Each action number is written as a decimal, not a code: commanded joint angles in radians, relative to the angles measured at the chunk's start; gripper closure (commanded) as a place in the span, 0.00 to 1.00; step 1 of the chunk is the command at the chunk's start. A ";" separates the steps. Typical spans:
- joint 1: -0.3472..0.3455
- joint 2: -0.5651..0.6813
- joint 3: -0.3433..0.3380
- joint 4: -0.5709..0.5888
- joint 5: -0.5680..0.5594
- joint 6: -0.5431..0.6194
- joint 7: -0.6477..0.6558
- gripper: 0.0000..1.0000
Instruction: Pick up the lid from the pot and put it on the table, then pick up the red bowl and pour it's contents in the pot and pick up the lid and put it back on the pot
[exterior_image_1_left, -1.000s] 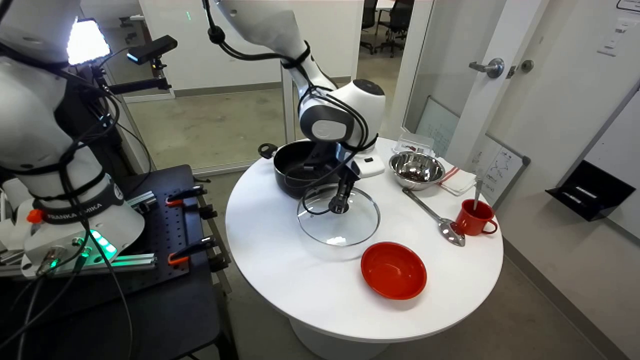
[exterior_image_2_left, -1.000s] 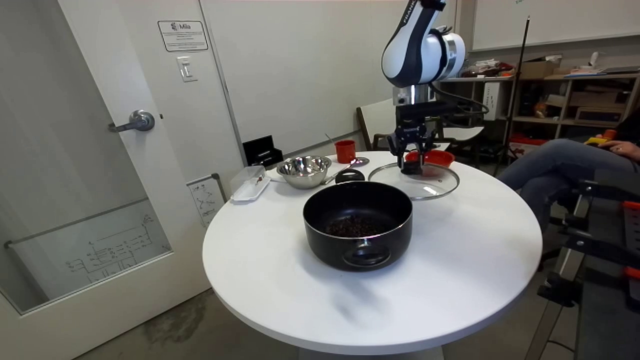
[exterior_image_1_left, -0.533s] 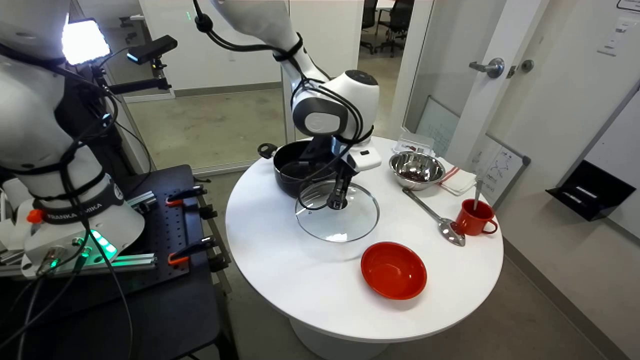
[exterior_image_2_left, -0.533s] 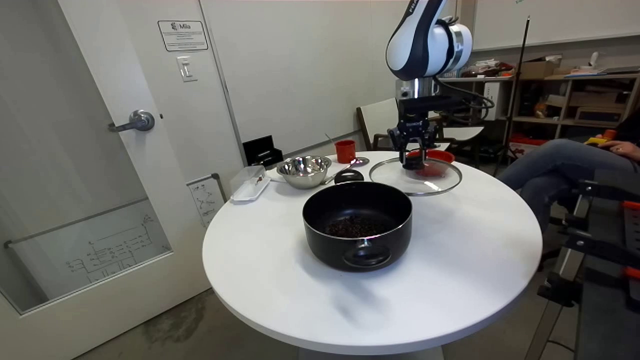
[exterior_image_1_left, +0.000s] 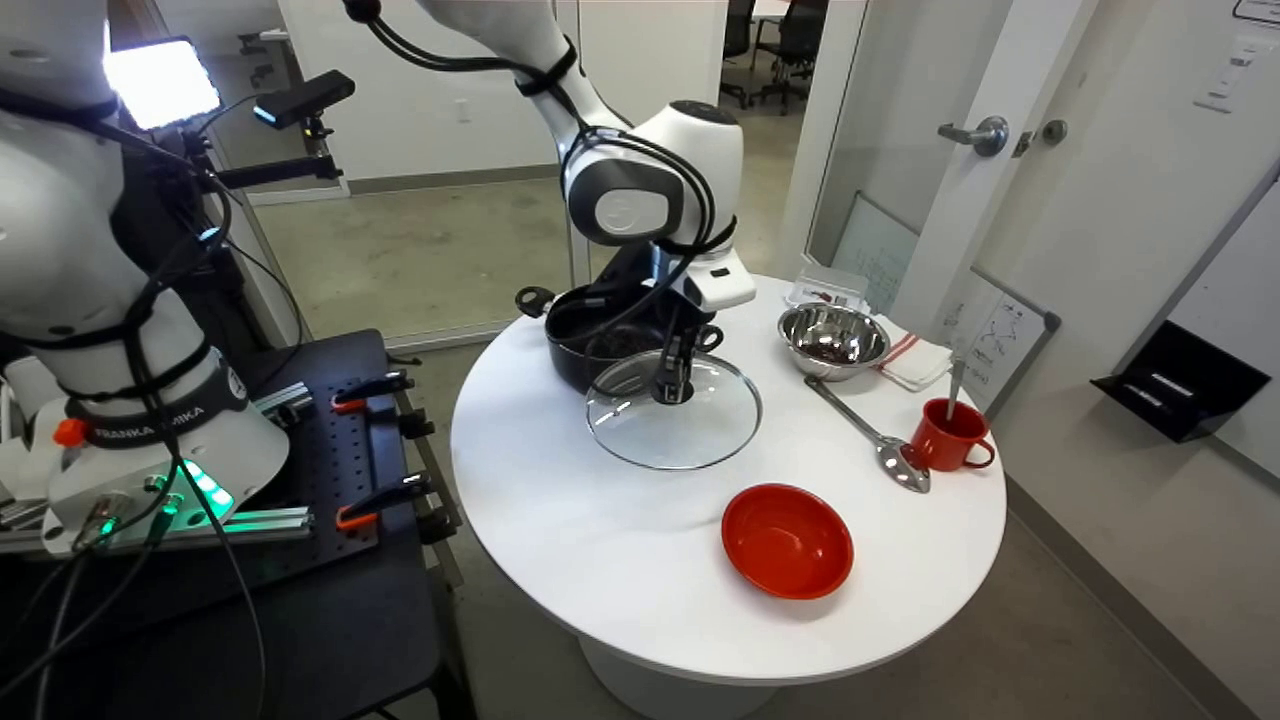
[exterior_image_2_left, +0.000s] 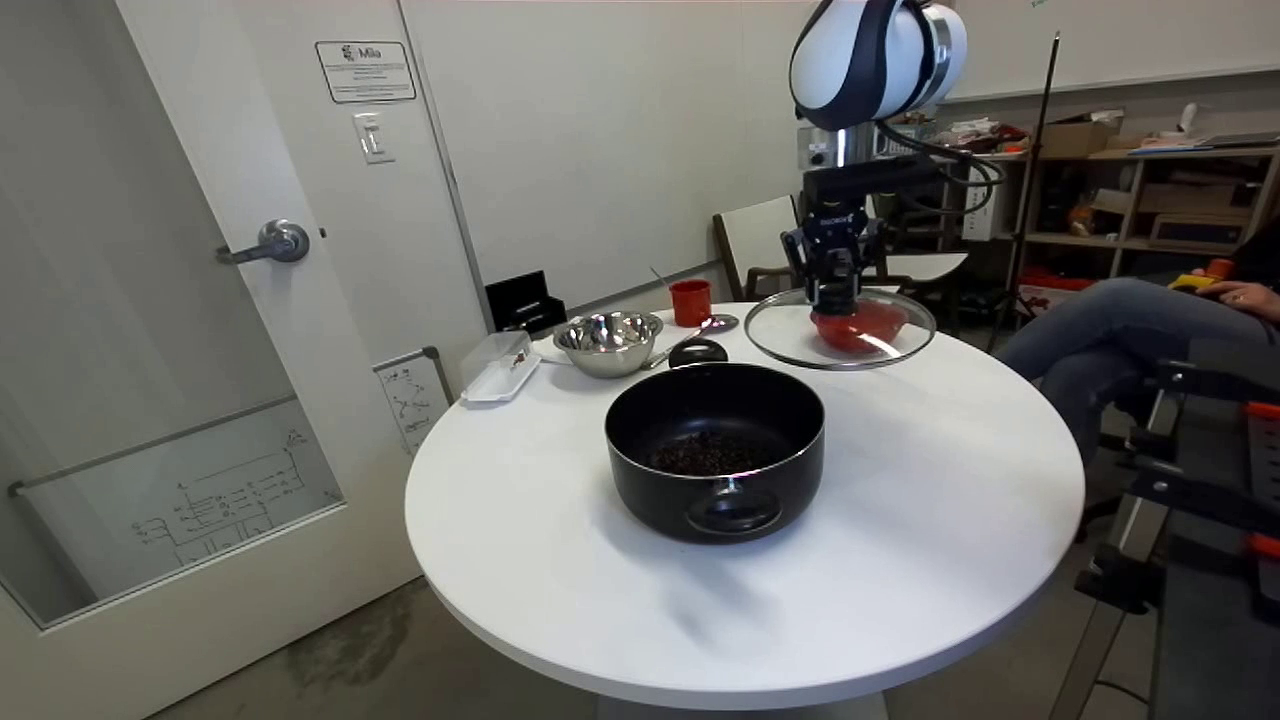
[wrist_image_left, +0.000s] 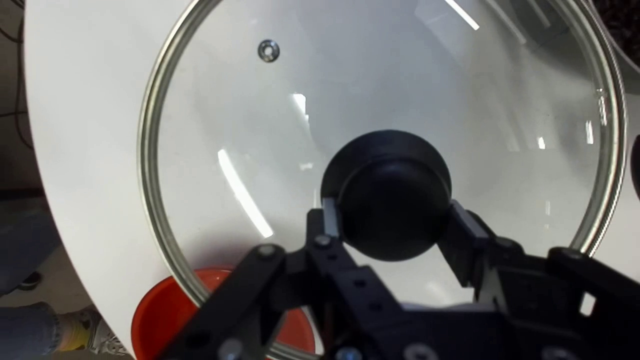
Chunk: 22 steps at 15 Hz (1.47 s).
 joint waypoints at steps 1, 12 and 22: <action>0.029 -0.093 0.016 -0.056 -0.026 -0.040 0.026 0.75; 0.045 -0.111 0.168 -0.027 0.041 -0.088 0.000 0.75; 0.042 -0.069 0.159 -0.031 0.029 -0.062 -0.001 0.50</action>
